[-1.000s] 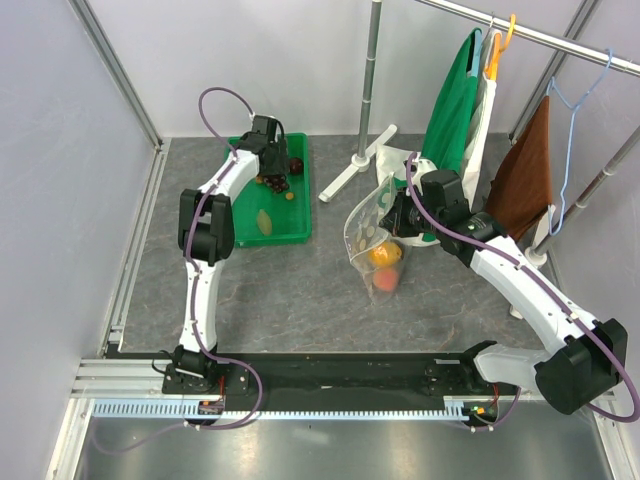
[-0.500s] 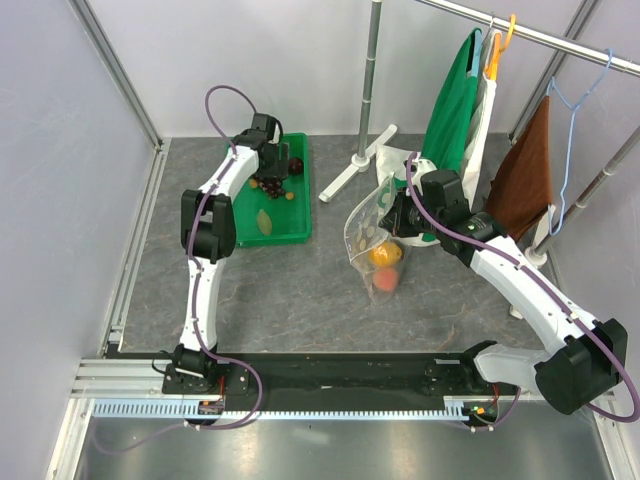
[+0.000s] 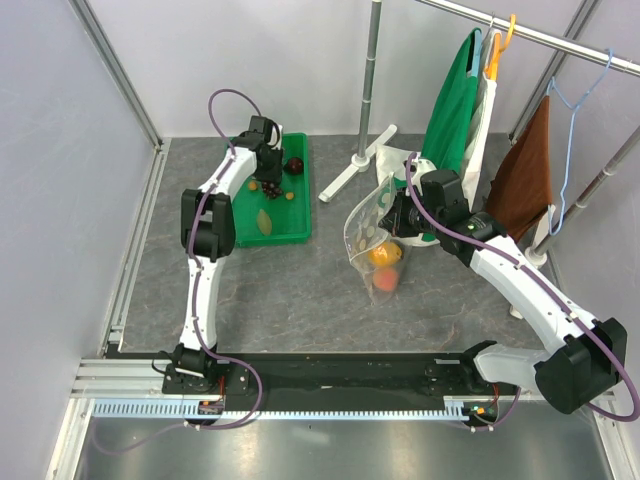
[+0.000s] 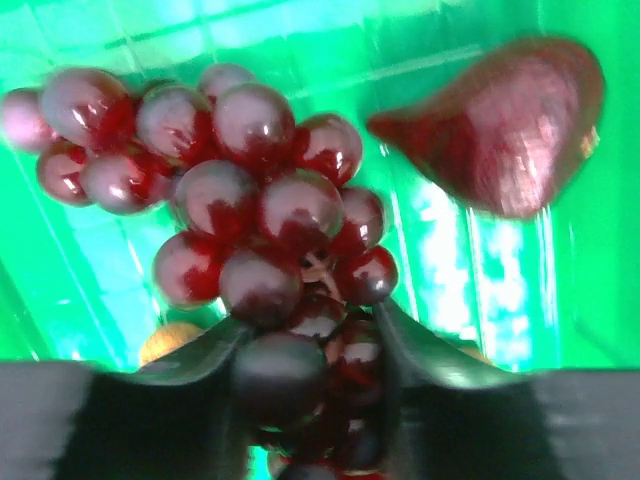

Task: Place the food in the zip-top bag and seal the zipper
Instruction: Pick up the fake fruit from the bin, then place the fake fruit in the zipper food storage bag.

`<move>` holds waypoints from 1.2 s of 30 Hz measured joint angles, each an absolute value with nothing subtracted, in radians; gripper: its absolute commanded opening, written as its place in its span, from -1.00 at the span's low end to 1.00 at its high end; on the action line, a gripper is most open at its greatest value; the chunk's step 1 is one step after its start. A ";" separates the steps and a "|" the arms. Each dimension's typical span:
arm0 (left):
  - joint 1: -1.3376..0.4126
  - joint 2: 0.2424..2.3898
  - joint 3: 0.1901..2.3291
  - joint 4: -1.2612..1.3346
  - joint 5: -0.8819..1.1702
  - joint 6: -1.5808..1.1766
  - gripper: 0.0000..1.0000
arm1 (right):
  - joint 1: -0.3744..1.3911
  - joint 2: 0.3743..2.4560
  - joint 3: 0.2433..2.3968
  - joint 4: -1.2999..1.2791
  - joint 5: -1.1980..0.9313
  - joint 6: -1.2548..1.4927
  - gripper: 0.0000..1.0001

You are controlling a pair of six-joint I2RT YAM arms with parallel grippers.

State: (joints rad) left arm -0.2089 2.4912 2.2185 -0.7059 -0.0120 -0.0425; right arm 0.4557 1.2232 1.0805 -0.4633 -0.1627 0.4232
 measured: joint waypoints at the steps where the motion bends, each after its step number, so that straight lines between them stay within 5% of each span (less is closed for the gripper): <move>1: -0.207 2.482 2.208 -0.709 0.001 -0.043 -0.45 | 0.456 1.223 1.081 -0.463 -0.163 0.423 -1.00; 3: -0.202 2.447 2.170 -0.710 0.037 -0.038 -0.79 | 0.456 1.223 1.081 -0.463 -0.164 0.423 -1.00; 8: -0.196 2.313 2.082 -0.719 0.105 -0.039 -0.96 | 0.456 1.223 1.081 -0.463 -0.164 0.423 -1.00; 27: -0.223 1.709 1.883 -0.771 0.721 -0.041 -0.96 | 0.456 1.186 1.081 -0.464 -0.179 0.413 -1.00; 36: -0.462 1.640 1.857 -0.783 0.920 -0.156 -0.96 | 0.456 1.171 1.081 -0.483 -0.183 0.388 -1.00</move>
State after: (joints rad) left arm -0.4622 1.6402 1.8568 -0.7830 0.9199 -0.1562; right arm 0.4557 1.1706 1.0805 -0.4828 -0.1825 0.3878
